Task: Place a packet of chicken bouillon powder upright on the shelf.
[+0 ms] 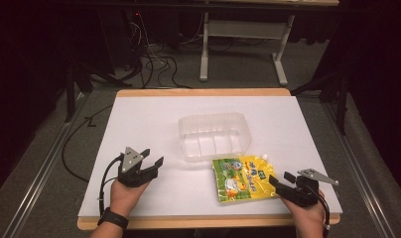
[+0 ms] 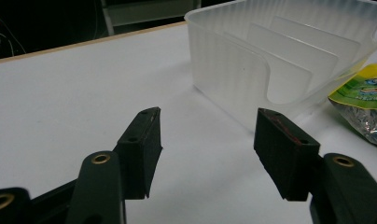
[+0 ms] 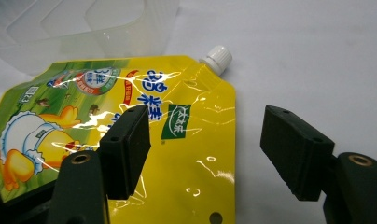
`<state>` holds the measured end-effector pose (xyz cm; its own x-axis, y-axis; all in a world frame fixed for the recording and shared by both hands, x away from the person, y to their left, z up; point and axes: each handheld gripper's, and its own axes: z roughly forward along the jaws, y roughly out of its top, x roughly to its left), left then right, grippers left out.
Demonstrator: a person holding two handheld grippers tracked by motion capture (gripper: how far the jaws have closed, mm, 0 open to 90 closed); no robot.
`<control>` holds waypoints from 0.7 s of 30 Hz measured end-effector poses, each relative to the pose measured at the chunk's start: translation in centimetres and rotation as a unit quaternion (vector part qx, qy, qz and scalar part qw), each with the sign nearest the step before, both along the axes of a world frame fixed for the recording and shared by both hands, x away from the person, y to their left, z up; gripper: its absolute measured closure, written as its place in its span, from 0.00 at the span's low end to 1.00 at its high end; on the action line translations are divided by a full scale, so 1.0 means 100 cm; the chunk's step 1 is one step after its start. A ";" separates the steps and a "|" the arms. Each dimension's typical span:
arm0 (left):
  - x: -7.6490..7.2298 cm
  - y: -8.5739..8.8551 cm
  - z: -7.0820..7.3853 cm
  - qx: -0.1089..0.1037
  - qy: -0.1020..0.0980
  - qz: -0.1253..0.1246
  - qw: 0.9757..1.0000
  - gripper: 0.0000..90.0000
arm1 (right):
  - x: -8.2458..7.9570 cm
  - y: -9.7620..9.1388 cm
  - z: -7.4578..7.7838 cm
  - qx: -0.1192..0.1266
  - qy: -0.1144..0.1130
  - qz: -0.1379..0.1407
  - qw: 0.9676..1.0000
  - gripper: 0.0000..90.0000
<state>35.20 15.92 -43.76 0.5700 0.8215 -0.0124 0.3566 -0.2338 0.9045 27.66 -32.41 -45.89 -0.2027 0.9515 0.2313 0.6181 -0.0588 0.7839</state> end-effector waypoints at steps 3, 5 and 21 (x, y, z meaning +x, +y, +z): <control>0.001 -0.004 0.000 0.000 -0.001 -0.006 1.000 0.46 | -0.001 -0.004 -0.004 0.025 0.014 0.001 1.000 0.37; 0.002 -0.006 0.000 0.000 -0.003 -0.008 1.000 0.46 | -0.002 -0.006 -0.007 0.032 0.024 -0.001 0.999 0.39; 0.002 -0.011 -0.002 0.004 -0.004 -0.021 1.000 0.46 | -0.001 -0.014 -0.022 0.129 0.079 0.000 0.989 0.58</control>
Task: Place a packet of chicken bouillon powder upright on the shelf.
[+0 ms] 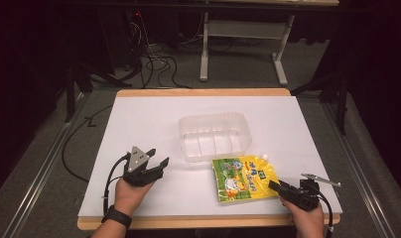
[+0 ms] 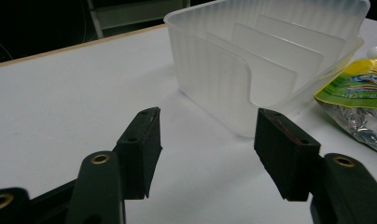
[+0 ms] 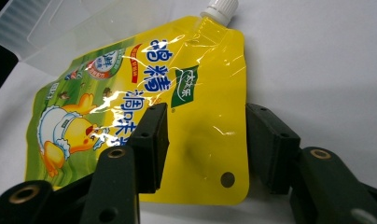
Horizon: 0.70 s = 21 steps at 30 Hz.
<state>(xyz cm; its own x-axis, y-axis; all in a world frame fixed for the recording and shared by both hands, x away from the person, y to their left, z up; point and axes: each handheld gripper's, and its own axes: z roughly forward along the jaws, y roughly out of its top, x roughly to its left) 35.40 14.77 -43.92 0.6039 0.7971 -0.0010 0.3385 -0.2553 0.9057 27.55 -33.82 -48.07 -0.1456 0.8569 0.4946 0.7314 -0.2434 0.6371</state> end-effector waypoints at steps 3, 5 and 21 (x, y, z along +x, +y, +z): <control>0.000 -0.001 -0.001 0.002 0.000 -0.001 1.000 0.46 | 0.000 -0.001 -0.001 0.017 0.004 0.000 1.000 0.60; 0.001 -0.001 -0.001 0.003 0.001 -0.003 1.000 0.46 | 0.000 -0.003 -0.001 0.035 0.000 -0.003 0.999 0.62; 0.000 -0.002 -0.001 0.014 -0.003 -0.005 1.000 0.46 | 0.000 0.009 0.009 0.023 -0.040 0.027 0.999 0.90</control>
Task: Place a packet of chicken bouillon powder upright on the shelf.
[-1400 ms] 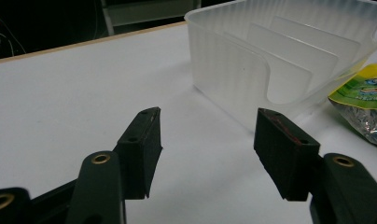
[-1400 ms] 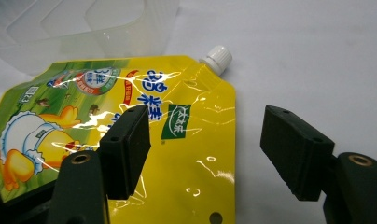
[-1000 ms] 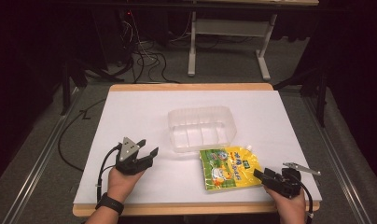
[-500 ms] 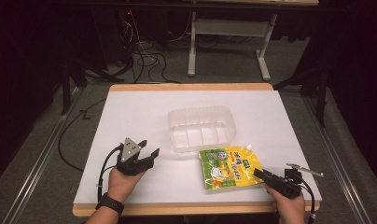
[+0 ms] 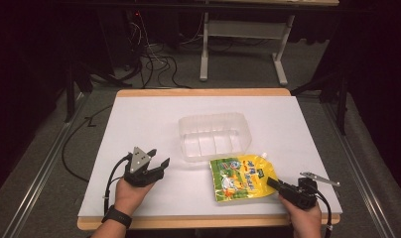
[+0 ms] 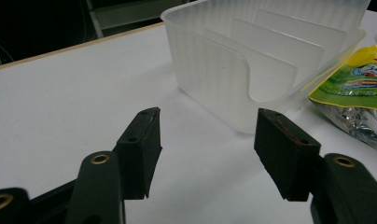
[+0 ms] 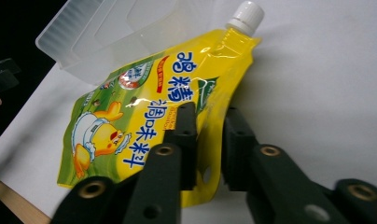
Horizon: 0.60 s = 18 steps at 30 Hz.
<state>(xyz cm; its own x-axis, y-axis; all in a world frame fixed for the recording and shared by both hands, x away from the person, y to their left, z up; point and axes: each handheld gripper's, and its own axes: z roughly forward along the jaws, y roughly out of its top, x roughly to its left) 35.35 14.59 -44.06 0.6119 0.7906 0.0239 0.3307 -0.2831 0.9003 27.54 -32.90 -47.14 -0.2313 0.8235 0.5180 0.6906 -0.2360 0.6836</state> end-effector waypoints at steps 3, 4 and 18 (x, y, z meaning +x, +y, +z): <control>0.000 0.001 0.000 0.002 -0.001 0.002 1.000 0.46 | 0.000 0.002 0.005 -0.011 -0.011 0.001 1.000 1.00; 0.000 0.001 0.000 0.002 -0.001 0.002 1.000 0.46 | 0.000 0.002 0.005 -0.011 -0.011 0.001 1.000 1.00; -0.002 0.002 0.002 0.003 -0.005 0.003 1.000 0.46 | -0.014 -0.021 0.039 -0.038 -0.094 -0.054 0.993 1.00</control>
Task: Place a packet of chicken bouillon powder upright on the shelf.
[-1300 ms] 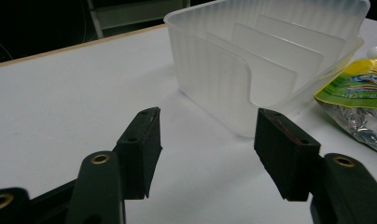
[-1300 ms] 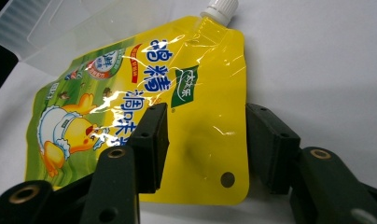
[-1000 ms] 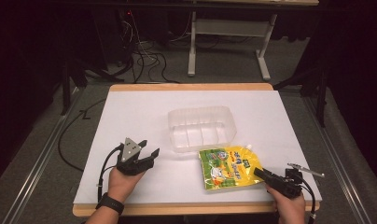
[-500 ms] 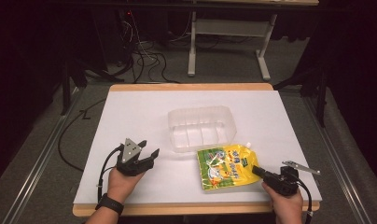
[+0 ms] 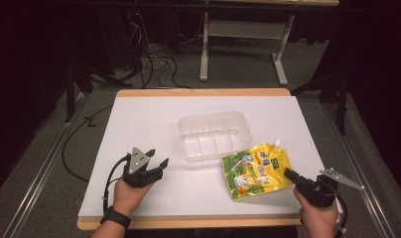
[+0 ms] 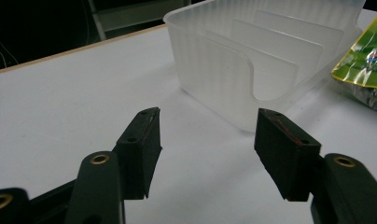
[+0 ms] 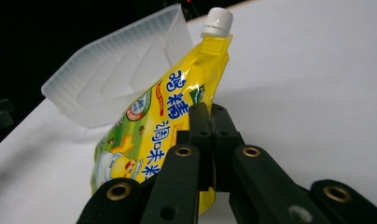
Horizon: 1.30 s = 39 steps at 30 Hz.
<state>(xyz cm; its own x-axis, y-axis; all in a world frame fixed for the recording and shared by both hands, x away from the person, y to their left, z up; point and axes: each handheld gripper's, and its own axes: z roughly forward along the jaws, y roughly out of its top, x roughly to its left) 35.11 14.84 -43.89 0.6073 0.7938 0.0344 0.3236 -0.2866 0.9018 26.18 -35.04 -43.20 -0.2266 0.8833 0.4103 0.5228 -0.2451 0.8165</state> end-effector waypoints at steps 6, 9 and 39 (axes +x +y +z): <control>0.000 0.000 0.000 0.001 0.001 0.001 1.000 0.46 | -0.005 -0.005 0.015 -0.027 -0.032 -0.016 0.999 1.00; -0.001 0.000 0.000 0.003 0.000 0.001 1.000 0.46 | -0.007 -0.008 0.022 -0.036 -0.045 -0.024 0.998 1.00; 0.034 -0.085 -0.016 -0.001 0.010 0.069 0.998 0.75 | 0.005 -0.005 0.083 -0.102 -0.129 -0.028 0.986 1.00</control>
